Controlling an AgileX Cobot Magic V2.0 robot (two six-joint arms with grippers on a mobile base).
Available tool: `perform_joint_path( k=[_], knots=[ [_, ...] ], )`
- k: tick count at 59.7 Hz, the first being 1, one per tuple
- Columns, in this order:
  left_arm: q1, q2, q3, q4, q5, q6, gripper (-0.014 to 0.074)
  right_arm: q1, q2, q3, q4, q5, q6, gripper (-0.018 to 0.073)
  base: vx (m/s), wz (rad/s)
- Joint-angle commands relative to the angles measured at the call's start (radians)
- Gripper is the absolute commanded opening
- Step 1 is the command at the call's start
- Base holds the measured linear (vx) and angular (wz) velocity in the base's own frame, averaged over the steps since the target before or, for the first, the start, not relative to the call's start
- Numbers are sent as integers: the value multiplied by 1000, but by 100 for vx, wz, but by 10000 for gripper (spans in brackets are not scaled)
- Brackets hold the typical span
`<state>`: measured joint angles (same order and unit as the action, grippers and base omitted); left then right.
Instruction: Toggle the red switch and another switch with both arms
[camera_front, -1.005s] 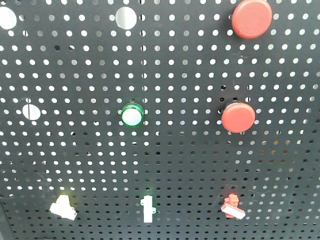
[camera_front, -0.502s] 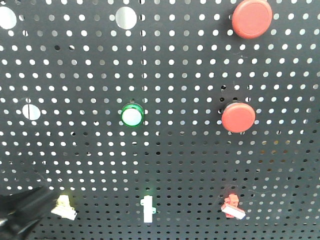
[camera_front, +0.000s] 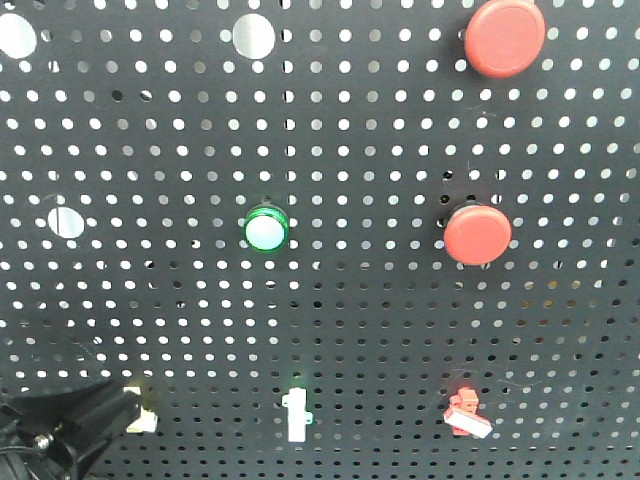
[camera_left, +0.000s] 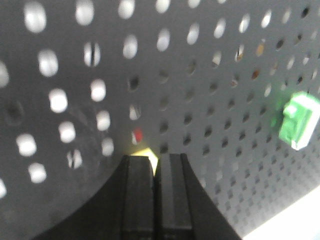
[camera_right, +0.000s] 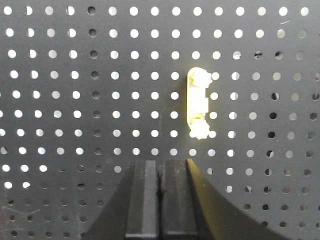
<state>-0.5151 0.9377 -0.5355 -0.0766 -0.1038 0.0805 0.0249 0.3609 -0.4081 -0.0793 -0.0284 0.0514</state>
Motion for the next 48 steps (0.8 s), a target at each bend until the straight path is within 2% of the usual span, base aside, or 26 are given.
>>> perform_joint_path(
  k=[1,16,32,40,44,48],
  knots=[
    [-7,-9,-34,-39,-16,-12,1,-6,13,-33,0,-88,-3,-6,0,1],
    [-7,-94,-8,-133,-2,-13,1,-6,13,-33,0,-88,-3,-6,0,0],
    [-7,-140,21,-156,89,-13,1,-6,13,-33,0,-74,-3,-6,0,0],
    [-7,-175,24,-155,79,-13,1,-6,13,-33,0,-74,-3,-6,0,0],
    [-7,-216,24,-154,54,-12,1,-6,13,-33,7,-88,23,-6,0,0],
    [-7,-254,24,-154,31,-10,1,-6,15,-33,33,-102,99,-6,0,0]
  ],
)
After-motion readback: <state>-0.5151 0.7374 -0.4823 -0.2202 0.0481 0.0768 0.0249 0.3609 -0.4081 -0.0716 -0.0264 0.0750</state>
